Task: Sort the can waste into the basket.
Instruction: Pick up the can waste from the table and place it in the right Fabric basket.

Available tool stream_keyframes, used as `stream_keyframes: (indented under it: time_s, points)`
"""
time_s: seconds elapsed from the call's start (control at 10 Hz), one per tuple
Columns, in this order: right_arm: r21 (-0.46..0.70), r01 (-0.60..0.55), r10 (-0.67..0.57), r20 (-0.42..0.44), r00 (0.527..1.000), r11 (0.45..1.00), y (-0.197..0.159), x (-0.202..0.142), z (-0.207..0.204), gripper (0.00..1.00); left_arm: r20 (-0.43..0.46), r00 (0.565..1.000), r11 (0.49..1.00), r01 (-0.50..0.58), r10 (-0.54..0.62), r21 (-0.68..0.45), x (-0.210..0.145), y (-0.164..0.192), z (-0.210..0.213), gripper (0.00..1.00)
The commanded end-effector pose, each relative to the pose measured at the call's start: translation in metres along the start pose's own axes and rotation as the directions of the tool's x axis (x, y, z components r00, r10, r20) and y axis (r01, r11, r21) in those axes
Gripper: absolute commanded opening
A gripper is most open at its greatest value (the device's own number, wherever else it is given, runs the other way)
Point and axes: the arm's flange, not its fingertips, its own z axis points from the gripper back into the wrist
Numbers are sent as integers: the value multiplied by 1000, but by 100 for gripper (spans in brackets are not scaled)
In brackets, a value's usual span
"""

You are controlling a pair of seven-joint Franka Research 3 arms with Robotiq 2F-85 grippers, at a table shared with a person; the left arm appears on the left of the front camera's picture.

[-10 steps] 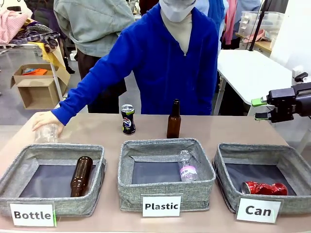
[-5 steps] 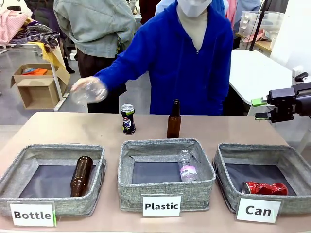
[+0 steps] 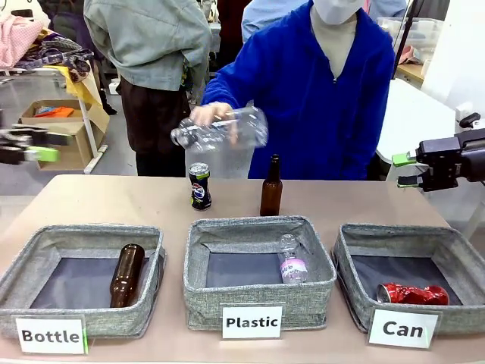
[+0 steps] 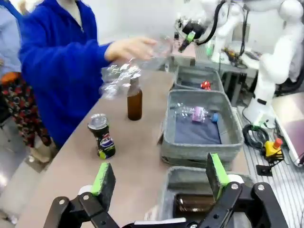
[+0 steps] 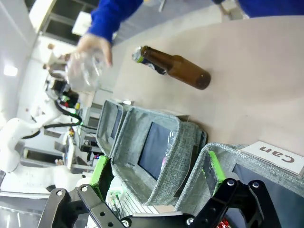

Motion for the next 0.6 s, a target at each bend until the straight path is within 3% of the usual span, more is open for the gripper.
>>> stream_keyframes:
  time_s: [0.0,0.2,0.4,0.5]
  points:
    - [7,-21,21,3,1000,1000,1,0,2,100,-76,997,999,9,-12,-34,8,25,-44,100]
    - [7,-21,21,3,1000,1000,1,0,2,100,-166,986,1000,22,-21,2,7,40,-95,100]
    - [7,-21,21,3,1000,1000,1,0,2,100,-131,991,999,-5,0,-40,3,44,-95,100]
    - [7,-21,21,3,1000,1000,1,0,2,100,-147,989,1000,3,-4,-2,-1,42,-83,100]
